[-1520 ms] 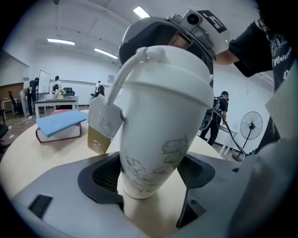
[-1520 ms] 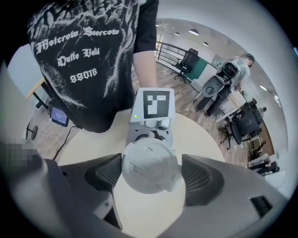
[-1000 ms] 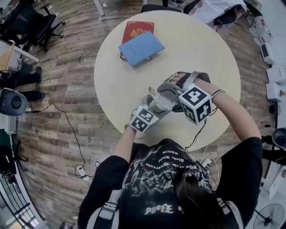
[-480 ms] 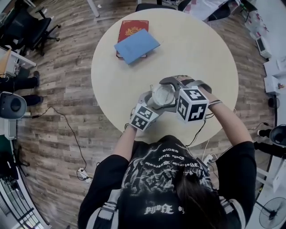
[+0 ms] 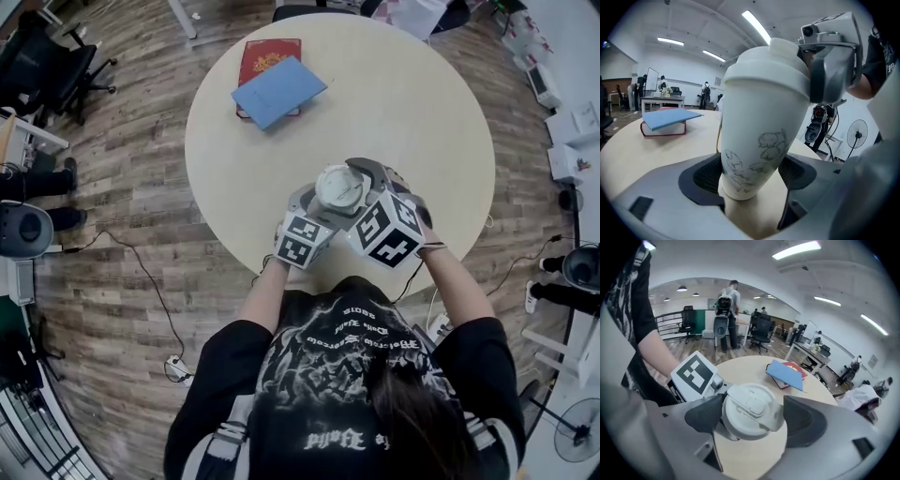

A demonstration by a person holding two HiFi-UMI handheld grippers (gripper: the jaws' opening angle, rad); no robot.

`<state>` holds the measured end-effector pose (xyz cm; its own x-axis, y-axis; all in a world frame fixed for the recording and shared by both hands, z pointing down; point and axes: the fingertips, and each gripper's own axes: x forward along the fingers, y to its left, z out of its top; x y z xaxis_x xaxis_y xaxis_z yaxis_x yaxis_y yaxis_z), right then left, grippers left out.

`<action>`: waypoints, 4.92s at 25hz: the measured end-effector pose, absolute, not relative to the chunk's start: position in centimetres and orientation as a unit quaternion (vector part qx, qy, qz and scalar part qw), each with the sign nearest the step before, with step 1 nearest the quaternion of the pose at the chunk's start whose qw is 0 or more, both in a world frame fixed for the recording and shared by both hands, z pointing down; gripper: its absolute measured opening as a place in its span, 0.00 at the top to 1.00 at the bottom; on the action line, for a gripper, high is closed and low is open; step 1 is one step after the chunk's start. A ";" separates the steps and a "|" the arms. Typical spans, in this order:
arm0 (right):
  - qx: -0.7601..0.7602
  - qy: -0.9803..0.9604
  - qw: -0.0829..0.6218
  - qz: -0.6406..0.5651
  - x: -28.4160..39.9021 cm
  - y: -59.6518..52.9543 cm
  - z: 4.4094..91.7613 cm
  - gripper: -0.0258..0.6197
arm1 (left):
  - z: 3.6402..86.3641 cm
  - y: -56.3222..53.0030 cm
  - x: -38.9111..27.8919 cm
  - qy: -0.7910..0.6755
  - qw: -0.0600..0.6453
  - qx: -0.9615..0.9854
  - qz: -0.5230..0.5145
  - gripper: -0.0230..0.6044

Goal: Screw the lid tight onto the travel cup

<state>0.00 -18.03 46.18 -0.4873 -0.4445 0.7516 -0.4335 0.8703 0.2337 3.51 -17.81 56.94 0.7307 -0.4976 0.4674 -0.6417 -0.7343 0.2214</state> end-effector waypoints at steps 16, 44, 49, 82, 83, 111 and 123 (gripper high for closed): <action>0.493 -0.786 0.363 0.082 0.9 -18.6 45.7 0.31 | 57.3 -17.4 3.6 -0.346 0.190 0.901 0.180 0.34; 0.074 -0.921 0.369 -0.094 2.3 -18.5 39.5 0.32 | 57.2 -17.7 3.8 -0.312 0.180 0.913 0.190 0.34; -0.140 -0.816 0.486 -0.281 2.4 -17.3 41.0 0.25 | 57.3 -17.7 3.7 -0.288 0.181 0.919 0.200 0.34; -0.463 -0.548 0.451 -0.531 2.2 -15.3 48.2 0.32 | 57.6 -17.9 4.0 -0.254 0.192 0.924 0.210 0.34; -0.453 -0.564 0.455 -0.520 2.0 -15.2 48.2 0.32 | 57.6 -18.0 4.0 -0.255 0.192 0.924 0.210 0.34; -0.133 -0.822 0.514 -0.206 -0.5 -16.1 47.5 0.32 | 58.1 -18.0 3.7 -0.290 0.196 0.913 0.211 0.34; 0.065 -0.898 0.427 -0.088 -1.0 -17.3 46.4 0.32 | 58.2 -18.0 3.6 -0.309 0.190 0.910 0.202 0.34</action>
